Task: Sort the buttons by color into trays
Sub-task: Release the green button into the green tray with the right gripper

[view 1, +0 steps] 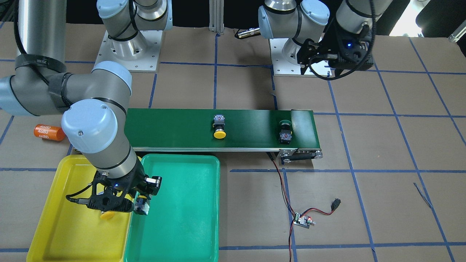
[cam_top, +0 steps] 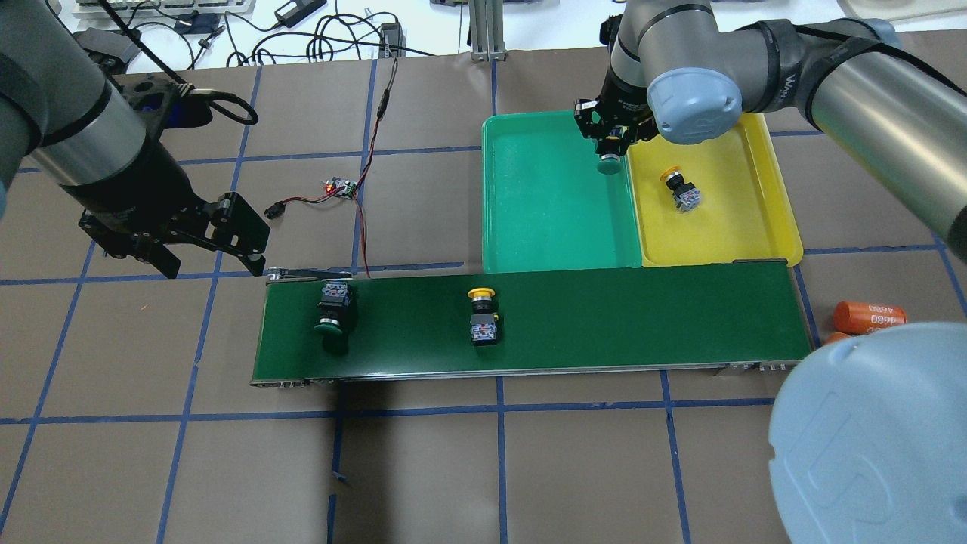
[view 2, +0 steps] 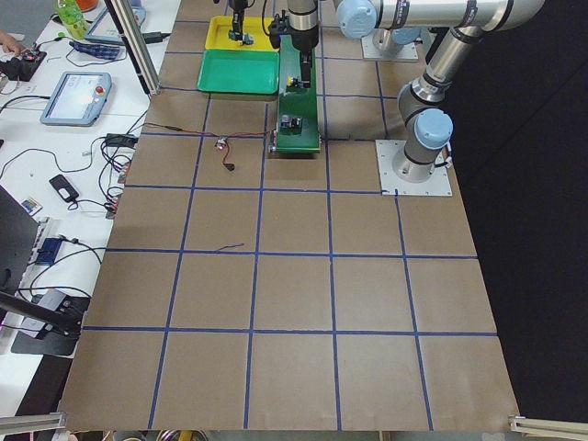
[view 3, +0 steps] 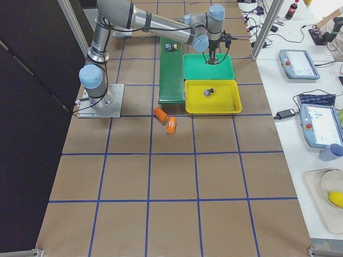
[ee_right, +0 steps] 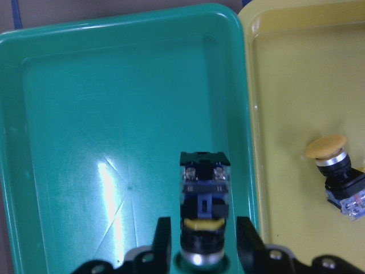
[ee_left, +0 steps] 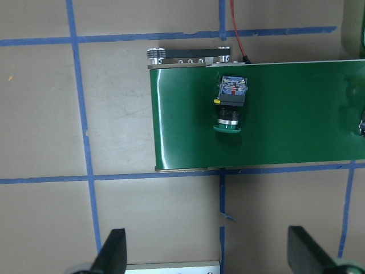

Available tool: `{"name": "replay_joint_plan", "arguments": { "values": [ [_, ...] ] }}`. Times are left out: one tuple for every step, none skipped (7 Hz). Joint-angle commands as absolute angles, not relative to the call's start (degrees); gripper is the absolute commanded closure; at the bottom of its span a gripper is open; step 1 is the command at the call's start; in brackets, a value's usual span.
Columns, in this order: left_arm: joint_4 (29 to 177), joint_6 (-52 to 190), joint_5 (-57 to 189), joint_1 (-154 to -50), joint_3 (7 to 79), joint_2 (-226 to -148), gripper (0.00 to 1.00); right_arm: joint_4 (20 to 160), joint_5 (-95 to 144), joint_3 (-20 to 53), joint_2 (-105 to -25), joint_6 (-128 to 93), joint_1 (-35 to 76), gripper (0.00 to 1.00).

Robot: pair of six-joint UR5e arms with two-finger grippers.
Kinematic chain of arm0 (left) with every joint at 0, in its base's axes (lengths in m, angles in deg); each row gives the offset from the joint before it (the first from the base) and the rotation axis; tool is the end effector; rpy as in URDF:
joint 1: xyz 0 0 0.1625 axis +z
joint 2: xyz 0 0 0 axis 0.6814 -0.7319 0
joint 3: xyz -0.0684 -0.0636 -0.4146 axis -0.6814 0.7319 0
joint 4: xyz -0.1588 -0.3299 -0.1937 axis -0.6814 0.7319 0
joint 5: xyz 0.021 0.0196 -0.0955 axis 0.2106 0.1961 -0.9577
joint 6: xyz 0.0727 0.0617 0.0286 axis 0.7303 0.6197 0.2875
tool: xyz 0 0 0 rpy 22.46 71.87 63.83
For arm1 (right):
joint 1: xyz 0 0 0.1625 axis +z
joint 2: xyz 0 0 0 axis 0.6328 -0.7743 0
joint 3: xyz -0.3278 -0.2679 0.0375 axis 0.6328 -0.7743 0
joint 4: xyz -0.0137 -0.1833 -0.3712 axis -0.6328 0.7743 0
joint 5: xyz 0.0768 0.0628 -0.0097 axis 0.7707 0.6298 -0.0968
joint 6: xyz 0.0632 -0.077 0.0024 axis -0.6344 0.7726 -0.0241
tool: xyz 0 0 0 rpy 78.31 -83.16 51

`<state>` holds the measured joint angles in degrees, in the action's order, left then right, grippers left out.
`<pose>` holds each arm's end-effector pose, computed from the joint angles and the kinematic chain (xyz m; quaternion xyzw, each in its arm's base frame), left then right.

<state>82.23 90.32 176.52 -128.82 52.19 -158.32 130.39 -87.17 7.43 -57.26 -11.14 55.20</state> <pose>-0.1046 -0.4232 0.4666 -0.0218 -0.9983 -0.0515 0.0132 0.1876 -0.6593 0.3071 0.0476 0.9975 -0.0484 0.0188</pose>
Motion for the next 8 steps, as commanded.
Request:
{"name": "replay_joint_plan", "arguments": {
  "values": [
    [77.6, 90.0, 176.9, -131.6, 55.5, -157.9, 0.0, 130.3, -87.1, 7.2, -56.5, -11.1, 55.3, 0.0],
    [77.6, 90.1, 177.0, -131.5, 54.6, -157.8, 0.0, 128.5, -87.3, 7.2, -57.0, -11.1, 55.3, 0.0],
    [77.6, 90.2, 177.0, -130.9, 54.3, -157.6, 0.0, 124.9, -87.7, 7.3, -57.9, -11.1, 55.2, 0.0],
    [77.6, 90.7, 177.3, -130.0, 53.2, -157.5, 0.0, 121.9, -88.0, 8.6, -59.3, -11.1, 55.1, 0.0],
    [77.9, 90.7, 180.3, -129.4, 51.9, -157.7, 0.0, 121.3, -88.0, 12.4, -62.0, -11.0, 54.9, 0.0],
    [77.7, 89.7, 180.1, -130.0, 52.6, -158.2, 0.0, 121.6, -88.0, 17.2, -66.0, -9.6, 54.5, 0.0],
    [77.7, 89.8, 180.2, -129.9, 52.0, -158.0, 0.0, 121.9, -88.0, 20.2, -71.9, -6.4, 53.8, 0.0],
    [77.8, 89.8, 180.6, -129.9, 52.0, -158.0, 0.0, 122.6, -86.9, 20.7, -77.5, 2.3, 52.4, 0.0]
  ]
}}
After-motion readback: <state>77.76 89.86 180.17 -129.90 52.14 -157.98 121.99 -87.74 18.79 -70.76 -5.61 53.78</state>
